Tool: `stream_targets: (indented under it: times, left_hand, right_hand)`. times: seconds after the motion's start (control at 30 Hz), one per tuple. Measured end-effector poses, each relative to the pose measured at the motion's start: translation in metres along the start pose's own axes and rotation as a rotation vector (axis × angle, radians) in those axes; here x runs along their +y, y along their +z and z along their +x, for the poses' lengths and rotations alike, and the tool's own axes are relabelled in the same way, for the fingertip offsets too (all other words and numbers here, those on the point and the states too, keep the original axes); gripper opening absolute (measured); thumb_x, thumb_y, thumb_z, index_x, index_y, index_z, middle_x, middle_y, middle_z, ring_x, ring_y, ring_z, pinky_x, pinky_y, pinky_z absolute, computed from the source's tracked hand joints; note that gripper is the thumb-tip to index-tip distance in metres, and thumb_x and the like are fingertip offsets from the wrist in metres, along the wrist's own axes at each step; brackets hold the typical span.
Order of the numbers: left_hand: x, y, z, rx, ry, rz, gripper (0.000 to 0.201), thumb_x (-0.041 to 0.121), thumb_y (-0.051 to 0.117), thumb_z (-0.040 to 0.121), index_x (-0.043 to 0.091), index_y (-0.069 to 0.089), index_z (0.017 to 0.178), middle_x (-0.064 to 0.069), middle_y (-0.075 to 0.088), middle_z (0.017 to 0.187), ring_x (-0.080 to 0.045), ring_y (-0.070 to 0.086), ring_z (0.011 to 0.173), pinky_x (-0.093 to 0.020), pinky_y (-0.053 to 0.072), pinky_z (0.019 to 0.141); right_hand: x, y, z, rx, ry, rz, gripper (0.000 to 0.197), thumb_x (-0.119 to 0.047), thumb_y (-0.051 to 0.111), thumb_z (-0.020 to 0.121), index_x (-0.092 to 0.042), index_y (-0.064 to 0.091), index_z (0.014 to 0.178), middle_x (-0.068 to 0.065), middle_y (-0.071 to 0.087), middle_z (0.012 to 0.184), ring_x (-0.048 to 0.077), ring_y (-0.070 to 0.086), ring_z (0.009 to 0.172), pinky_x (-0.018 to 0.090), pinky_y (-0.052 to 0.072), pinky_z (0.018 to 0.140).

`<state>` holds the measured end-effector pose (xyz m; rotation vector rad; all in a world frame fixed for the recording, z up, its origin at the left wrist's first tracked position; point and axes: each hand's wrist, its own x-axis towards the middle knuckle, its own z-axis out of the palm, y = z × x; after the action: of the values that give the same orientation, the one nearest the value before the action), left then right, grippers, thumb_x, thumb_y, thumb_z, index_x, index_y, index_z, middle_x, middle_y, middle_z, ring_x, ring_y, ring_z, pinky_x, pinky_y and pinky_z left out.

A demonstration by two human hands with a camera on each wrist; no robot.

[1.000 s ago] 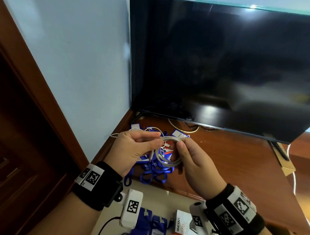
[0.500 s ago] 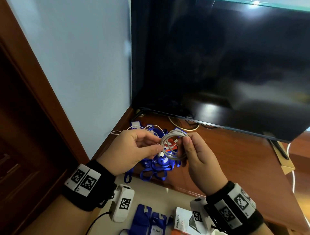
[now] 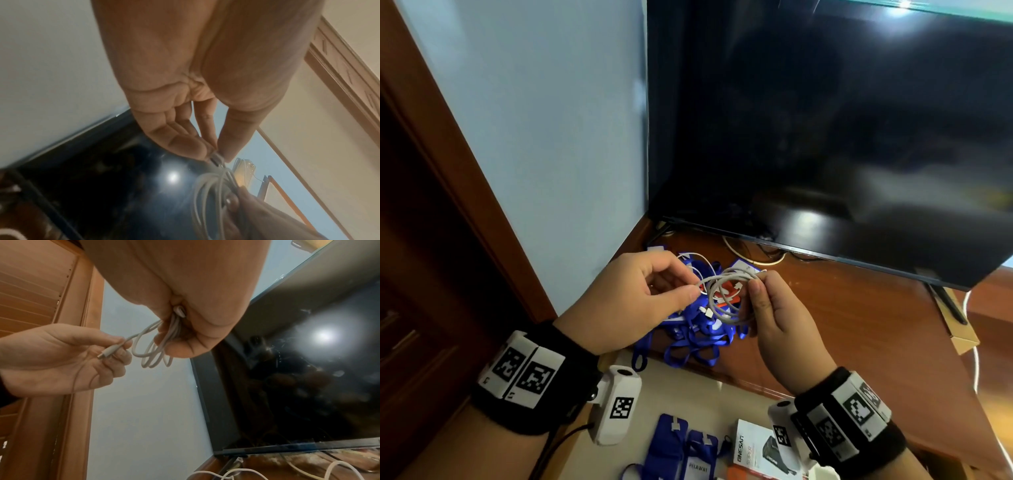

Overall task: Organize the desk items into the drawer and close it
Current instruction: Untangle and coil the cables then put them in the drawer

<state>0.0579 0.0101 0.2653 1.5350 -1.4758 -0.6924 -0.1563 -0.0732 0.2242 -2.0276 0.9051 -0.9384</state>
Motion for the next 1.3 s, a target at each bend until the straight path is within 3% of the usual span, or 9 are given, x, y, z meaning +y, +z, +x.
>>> stream_targets:
  times: [0.1, 0.2, 0.5, 0.7, 0.8, 0.9, 1.03, 1.13, 1.3]
  left_hand:
    - [-0.004, 0.014, -0.003, -0.039, -0.075, -0.104, 0.010, 0.019, 0.079, 0.090, 0.021, 0.075, 0.098, 0.002, 0.078, 0.086, -0.015, 0.075, 0.079, -0.032, 0.063, 0.077]
    - [-0.013, 0.027, -0.003, 0.016, -0.134, -0.174, 0.009, 0.018, 0.078, 0.091, 0.019, 0.074, 0.100, -0.001, 0.078, 0.088, -0.020, 0.077, 0.079, -0.042, 0.065, 0.080]
    - [-0.016, 0.036, 0.001, 0.102, -0.214, -0.347, 0.012, 0.013, 0.077, 0.092, 0.013, 0.076, 0.104, -0.006, 0.080, 0.092, -0.023, 0.079, 0.084, -0.039, 0.065, 0.081]
    - [-0.017, 0.035, 0.002, 0.097, -0.277, -0.353, 0.008, 0.011, 0.076, 0.092, 0.009, 0.075, 0.100, -0.008, 0.079, 0.084, -0.024, 0.077, 0.078, -0.037, 0.065, 0.076]
    - [-0.015, 0.030, 0.002, 0.019, -0.370, -0.506, 0.008, 0.006, 0.073, 0.093, 0.002, 0.073, 0.100, -0.014, 0.078, 0.085, -0.025, 0.073, 0.076, -0.033, 0.063, 0.073]
    - [-0.013, 0.028, 0.003, -0.012, -0.414, -0.613, 0.011, 0.003, 0.072, 0.093, -0.002, 0.070, 0.103, -0.018, 0.077, 0.090, -0.026, 0.074, 0.079, -0.031, 0.064, 0.072]
    - [-0.016, 0.037, 0.002, 0.074, -0.347, -0.607, 0.014, 0.008, 0.074, 0.093, 0.002, 0.069, 0.105, -0.017, 0.078, 0.095, -0.030, 0.078, 0.089, -0.038, 0.064, 0.082]
    - [-0.018, 0.045, 0.000, 0.166, -0.249, -0.526, 0.015, 0.014, 0.076, 0.092, 0.007, 0.071, 0.105, -0.010, 0.079, 0.093, -0.024, 0.078, 0.087, -0.032, 0.063, 0.078]
    - [-0.029, 0.051, -0.001, 0.266, -0.097, -0.122, 0.023, 0.050, 0.078, 0.083, 0.033, 0.070, 0.095, 0.006, 0.066, 0.088, -0.005, 0.056, 0.069, -0.020, 0.052, 0.067]
  right_hand:
    - [-0.004, 0.000, 0.002, 0.020, 0.021, 0.007, 0.029, -0.037, 0.039, 0.106, -0.016, 0.058, 0.096, -0.002, 0.062, 0.077, 0.016, 0.057, 0.068, 0.032, 0.048, 0.062]
    - [-0.008, 0.002, 0.001, 0.023, 0.019, 0.032, 0.028, -0.033, 0.040, 0.107, -0.014, 0.058, 0.095, 0.005, 0.062, 0.077, 0.018, 0.057, 0.068, 0.031, 0.048, 0.062]
    - [-0.005, 0.008, 0.000, 0.052, 0.121, 0.210, 0.030, -0.029, 0.041, 0.109, -0.014, 0.057, 0.089, 0.011, 0.061, 0.075, 0.026, 0.055, 0.063, 0.047, 0.050, 0.061]
    - [-0.003, 0.010, 0.000, 0.019, 0.129, 0.110, 0.032, -0.031, 0.040, 0.109, -0.017, 0.054, 0.083, 0.001, 0.060, 0.071, 0.018, 0.056, 0.062, 0.034, 0.049, 0.063]
    - [-0.003, 0.012, -0.002, 0.001, 0.130, 0.075, 0.029, -0.032, 0.040, 0.107, -0.020, 0.052, 0.084, -0.001, 0.058, 0.070, 0.011, 0.056, 0.061, 0.020, 0.046, 0.061]
    - [-0.004, 0.014, -0.003, -0.002, 0.133, 0.053, 0.028, -0.031, 0.041, 0.108, -0.021, 0.053, 0.085, -0.004, 0.059, 0.069, 0.007, 0.057, 0.062, 0.016, 0.045, 0.060]
    - [-0.012, 0.016, -0.002, 0.009, 0.151, 0.120, 0.027, -0.027, 0.041, 0.108, -0.019, 0.057, 0.088, -0.012, 0.063, 0.069, 0.003, 0.056, 0.061, 0.018, 0.046, 0.058]
    - [-0.018, 0.016, -0.001, 0.013, 0.179, 0.175, 0.029, -0.028, 0.041, 0.109, -0.016, 0.060, 0.091, -0.011, 0.063, 0.068, 0.006, 0.056, 0.058, 0.023, 0.047, 0.055]
    - [-0.023, 0.015, -0.001, -0.017, 0.244, 0.328, 0.031, -0.030, 0.040, 0.109, -0.015, 0.063, 0.093, -0.002, 0.063, 0.065, 0.016, 0.056, 0.052, 0.027, 0.045, 0.047]
